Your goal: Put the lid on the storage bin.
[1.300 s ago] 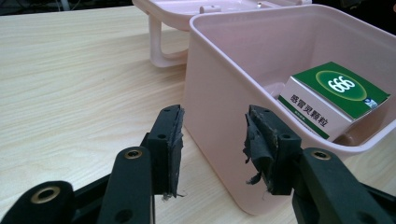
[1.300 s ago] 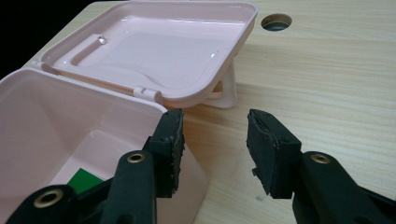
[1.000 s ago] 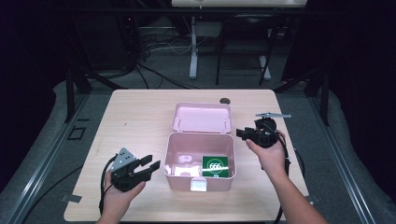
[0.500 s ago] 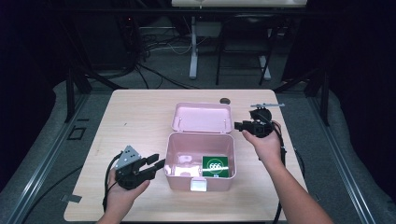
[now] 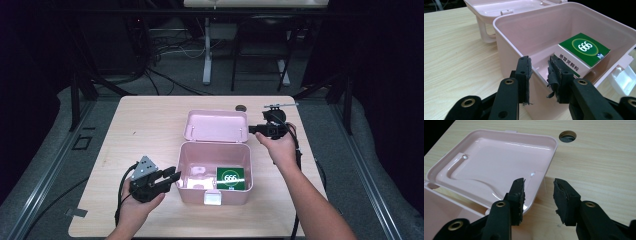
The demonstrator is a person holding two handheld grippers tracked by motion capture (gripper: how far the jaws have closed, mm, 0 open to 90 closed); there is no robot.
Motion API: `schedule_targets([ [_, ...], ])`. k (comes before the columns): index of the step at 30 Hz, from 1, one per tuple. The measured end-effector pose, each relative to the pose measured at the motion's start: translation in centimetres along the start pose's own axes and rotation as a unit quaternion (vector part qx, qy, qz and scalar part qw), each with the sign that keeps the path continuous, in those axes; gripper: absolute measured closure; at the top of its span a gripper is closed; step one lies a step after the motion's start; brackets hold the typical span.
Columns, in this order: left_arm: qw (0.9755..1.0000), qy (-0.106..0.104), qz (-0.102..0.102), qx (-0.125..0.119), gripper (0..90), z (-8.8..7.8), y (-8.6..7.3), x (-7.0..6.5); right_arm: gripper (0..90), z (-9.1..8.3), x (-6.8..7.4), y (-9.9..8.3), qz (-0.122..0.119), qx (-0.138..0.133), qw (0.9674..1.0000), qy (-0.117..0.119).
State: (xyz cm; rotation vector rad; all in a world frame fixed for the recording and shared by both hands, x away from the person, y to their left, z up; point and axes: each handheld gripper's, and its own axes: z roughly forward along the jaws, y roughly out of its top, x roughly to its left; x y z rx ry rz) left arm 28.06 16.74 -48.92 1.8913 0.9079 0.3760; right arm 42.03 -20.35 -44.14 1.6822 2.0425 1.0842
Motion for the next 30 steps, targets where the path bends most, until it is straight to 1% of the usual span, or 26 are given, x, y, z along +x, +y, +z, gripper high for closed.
schedule_targets([
  [5, 1.0000, 0.004, 0.001, 0.000, 71.8, 0.1, -0.1, -0.1, 60.7, 0.5, 0.1, 0.6, 0.006, 0.004, 1.0000, -0.005],
  [8, 1.0000, 0.003, 0.006, 0.003, 72.9, 0.0, -0.1, -0.2, 60.7, 0.7, 0.2, 0.8, 0.003, 0.002, 1.0000, -0.007],
  [12, 0.9999, 0.008, 0.007, 0.000, 73.1, 0.0, -0.1, -0.3, 60.7, 0.9, 0.4, 1.1, 0.003, 0.009, 0.9999, -0.011],
  [13, 0.9999, 0.008, 0.008, -0.001, 73.1, 0.0, -0.2, -0.4, 60.7, 1.0, 0.4, 1.1, 0.004, 0.002, 1.0000, -0.007],
  [14, 0.9999, 0.008, 0.008, -0.001, 73.1, 0.0, -0.2, -0.4, 60.7, 1.0, 0.4, 1.1, 0.004, 0.002, 1.0000, -0.007],
  [16, 0.9999, 0.010, 0.008, -0.002, 73.2, 0.0, -0.2, -0.5, 60.9, 1.3, 0.6, 1.3, 0.002, 0.009, 0.9999, -0.013],
  [18, 0.9999, 0.011, 0.009, -0.002, 73.2, 0.0, -0.2, -0.5, 61.0, 1.3, 0.7, 1.4, 0.001, 0.012, 0.9998, -0.013],
  [22, 0.9999, 0.011, 0.010, 0.000, 73.1, -0.1, -0.2, -0.7, 61.6, 1.6, 0.8, 2.0, 0.000, 0.011, 0.9998, -0.017],
  [24, 0.9999, 0.010, 0.012, -0.001, 73.0, -0.1, -0.2, -0.6, 62.6, 1.8, 0.9, 2.5, 0.003, 0.015, 0.9997, -0.019],
  [27, 0.9998, 0.012, 0.014, -0.002, 73.0, -0.1, -0.3, -0.7, 63.8, 2.2, 0.8, 2.9, 0.008, 0.020, 0.9993, -0.030],
  [30, 0.9998, 0.012, 0.014, -0.003, 73.0, -0.1, -0.3, -0.7, 64.0, 2.5, 0.7, 3.2, 0.013, 0.026, 0.9990, -0.035],
])
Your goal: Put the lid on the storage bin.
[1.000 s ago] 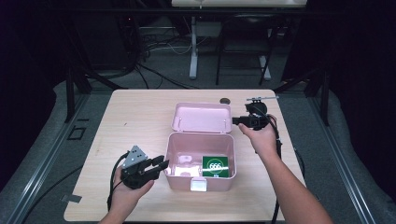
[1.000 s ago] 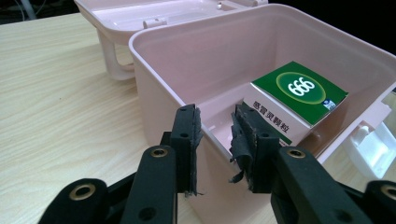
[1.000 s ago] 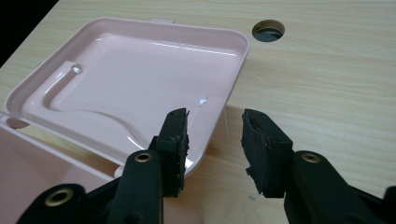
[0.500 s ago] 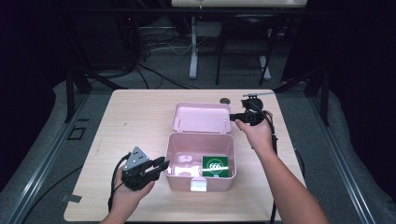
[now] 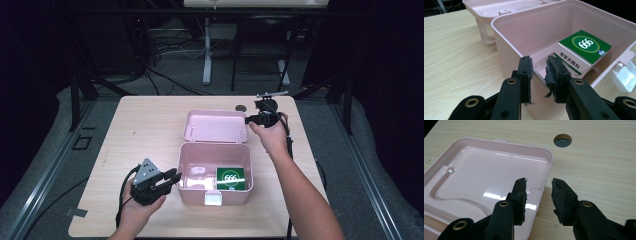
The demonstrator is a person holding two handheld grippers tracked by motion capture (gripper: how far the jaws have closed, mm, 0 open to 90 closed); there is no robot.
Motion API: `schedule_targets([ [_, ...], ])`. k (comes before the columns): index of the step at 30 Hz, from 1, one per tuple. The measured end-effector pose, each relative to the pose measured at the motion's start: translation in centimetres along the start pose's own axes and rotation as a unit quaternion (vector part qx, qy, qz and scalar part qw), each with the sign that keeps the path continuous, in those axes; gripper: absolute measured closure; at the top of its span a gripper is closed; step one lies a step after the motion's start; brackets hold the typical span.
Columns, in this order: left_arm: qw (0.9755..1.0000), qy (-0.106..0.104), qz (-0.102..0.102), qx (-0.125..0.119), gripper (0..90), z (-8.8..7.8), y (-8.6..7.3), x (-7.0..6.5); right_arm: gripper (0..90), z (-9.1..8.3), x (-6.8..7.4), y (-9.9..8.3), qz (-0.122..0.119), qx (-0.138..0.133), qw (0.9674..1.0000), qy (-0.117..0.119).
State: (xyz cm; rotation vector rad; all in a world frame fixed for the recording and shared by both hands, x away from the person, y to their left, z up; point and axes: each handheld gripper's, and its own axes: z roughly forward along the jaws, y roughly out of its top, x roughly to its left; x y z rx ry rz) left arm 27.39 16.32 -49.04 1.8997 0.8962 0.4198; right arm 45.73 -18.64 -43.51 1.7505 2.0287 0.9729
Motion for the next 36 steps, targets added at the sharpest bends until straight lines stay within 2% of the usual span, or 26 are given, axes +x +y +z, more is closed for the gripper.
schedule_targets([
  [3, 1.0000, 0.002, 0.005, 0.001, 73.0, 0.0, 0.0, 0.0, 64.3, 0.8, -0.3, 0.6, 0.015, 0.006, 0.9999, -0.006],
  [6, 1.0000, 0.002, 0.005, 0.000, 73.0, 0.0, 0.0, -0.1, 64.3, 1.2, -0.4, 0.8, 0.015, 0.011, 0.9998, -0.009],
  [7, 1.0000, 0.002, 0.006, 0.000, 73.0, 0.0, 0.0, 0.0, 64.4, 1.8, -0.6, 1.0, 0.019, 0.013, 0.9996, -0.014],
  [23, 1.0000, -0.003, -0.001, 0.000, 72.9, 0.0, 0.0, 0.1, 70.0, 4.8, -1.6, 1.2, 0.050, 0.037, 0.9977, -0.028],
  [26, 1.0000, -0.004, -0.001, 0.001, 72.9, 0.0, 0.0, 0.1, 71.8, 5.2, -1.6, 1.1, 0.058, 0.041, 0.9972, -0.024],
  [36, 1.0000, -0.003, -0.002, 0.001, 72.9, 0.0, 0.0, 0.1, 75.6, 6.4, -1.1, 0.8, 0.057, 0.056, 0.9963, -0.032],
])
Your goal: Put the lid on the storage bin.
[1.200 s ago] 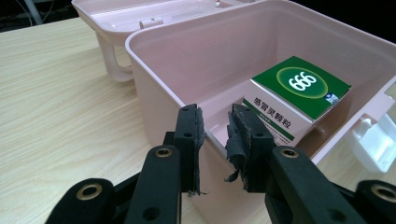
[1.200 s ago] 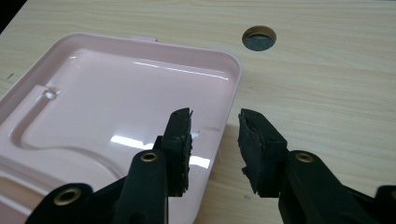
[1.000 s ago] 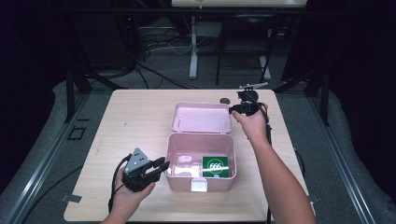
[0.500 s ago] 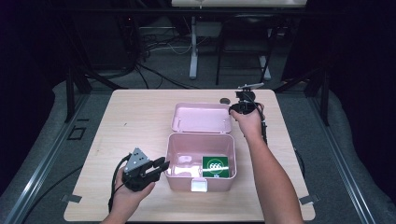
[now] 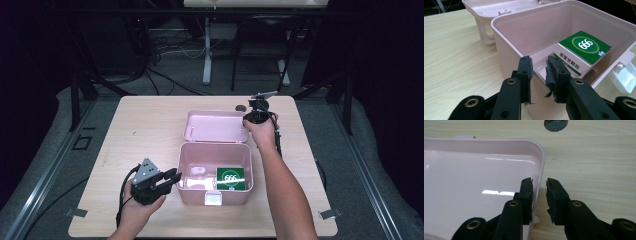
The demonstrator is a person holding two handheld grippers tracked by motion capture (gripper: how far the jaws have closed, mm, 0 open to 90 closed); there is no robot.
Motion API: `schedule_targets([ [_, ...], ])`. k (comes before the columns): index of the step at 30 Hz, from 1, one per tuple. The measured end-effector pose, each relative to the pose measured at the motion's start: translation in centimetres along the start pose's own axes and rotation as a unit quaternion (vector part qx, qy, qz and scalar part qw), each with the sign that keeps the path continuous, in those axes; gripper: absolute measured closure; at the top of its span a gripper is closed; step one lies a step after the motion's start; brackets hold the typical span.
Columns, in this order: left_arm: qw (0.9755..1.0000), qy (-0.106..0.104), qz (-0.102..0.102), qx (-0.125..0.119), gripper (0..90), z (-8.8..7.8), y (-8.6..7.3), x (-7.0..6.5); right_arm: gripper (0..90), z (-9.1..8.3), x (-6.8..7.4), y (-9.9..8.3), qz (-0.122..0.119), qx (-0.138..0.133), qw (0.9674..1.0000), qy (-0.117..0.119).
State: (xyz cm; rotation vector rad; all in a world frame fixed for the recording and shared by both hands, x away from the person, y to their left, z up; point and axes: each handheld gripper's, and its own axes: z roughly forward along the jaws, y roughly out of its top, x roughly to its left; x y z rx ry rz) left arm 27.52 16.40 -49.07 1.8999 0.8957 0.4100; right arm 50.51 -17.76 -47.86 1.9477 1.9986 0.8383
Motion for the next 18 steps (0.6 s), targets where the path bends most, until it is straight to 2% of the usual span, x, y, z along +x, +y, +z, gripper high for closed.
schedule_targets([
  [5, 1.0000, -0.001, -0.002, 0.000, 72.9, 0.00, -0.01, 0.02, 82.3, 0.26, 0.25, -0.01, 0.003, 0.000, 1.0000, 0.003],
  [13, 1.0000, 0.002, -0.002, -0.002, 72.9, 0.06, -0.02, -0.04, 84.5, -0.25, 0.77, 0.07, -0.006, -0.005, 0.9999, -0.014],
  [18, 1.0000, 0.002, -0.001, -0.002, 72.9, 0.07, -0.02, -0.05, 85.4, -0.61, 1.06, 0.14, -0.006, -0.015, 0.9997, -0.017],
])
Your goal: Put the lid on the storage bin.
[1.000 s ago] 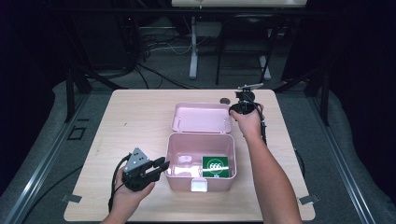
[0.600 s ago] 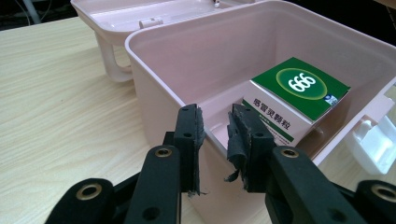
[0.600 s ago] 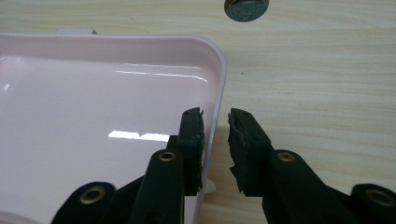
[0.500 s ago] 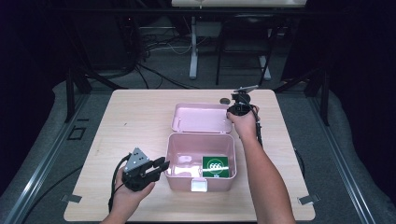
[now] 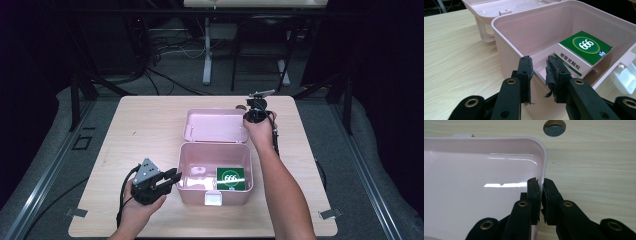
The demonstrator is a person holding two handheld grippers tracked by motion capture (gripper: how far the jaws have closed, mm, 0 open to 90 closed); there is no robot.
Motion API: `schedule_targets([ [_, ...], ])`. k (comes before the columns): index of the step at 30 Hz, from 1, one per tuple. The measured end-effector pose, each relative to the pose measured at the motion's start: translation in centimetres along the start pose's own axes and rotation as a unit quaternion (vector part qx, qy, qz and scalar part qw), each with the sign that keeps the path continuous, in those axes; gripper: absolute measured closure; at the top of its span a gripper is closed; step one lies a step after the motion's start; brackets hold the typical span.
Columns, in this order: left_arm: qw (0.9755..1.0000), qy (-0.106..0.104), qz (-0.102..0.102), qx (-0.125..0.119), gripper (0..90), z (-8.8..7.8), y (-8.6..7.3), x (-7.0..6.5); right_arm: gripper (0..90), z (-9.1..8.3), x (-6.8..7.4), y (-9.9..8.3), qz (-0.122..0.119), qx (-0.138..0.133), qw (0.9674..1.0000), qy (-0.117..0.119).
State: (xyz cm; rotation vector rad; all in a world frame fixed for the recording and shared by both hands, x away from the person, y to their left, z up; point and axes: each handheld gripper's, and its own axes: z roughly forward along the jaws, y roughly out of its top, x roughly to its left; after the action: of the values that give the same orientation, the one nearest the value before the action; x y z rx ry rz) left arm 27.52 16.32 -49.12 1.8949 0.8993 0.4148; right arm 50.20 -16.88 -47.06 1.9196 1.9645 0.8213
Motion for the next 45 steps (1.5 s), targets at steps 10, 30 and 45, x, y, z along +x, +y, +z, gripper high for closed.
schedule_targets([
  [10, 1.0000, 0.001, 0.000, -0.001, 72.9, 0.0, 0.0, 0.0, 86.0, -1.1, 0.3, 0.2, -0.007, -0.024, 0.9997, 0.000],
  [30, 1.0000, 0.003, 0.001, -0.001, 72.8, 0.1, 0.0, 0.0, 87.2, -4.6, 0.7, 0.4, -0.026, -0.077, 0.9966, 0.010],
  [45, 1.0000, 0.004, 0.000, -0.002, 72.8, 0.2, 0.0, 0.0, 87.2, -6.5, 0.9, 0.1, -0.040, -0.103, 0.9936, 0.023],
])
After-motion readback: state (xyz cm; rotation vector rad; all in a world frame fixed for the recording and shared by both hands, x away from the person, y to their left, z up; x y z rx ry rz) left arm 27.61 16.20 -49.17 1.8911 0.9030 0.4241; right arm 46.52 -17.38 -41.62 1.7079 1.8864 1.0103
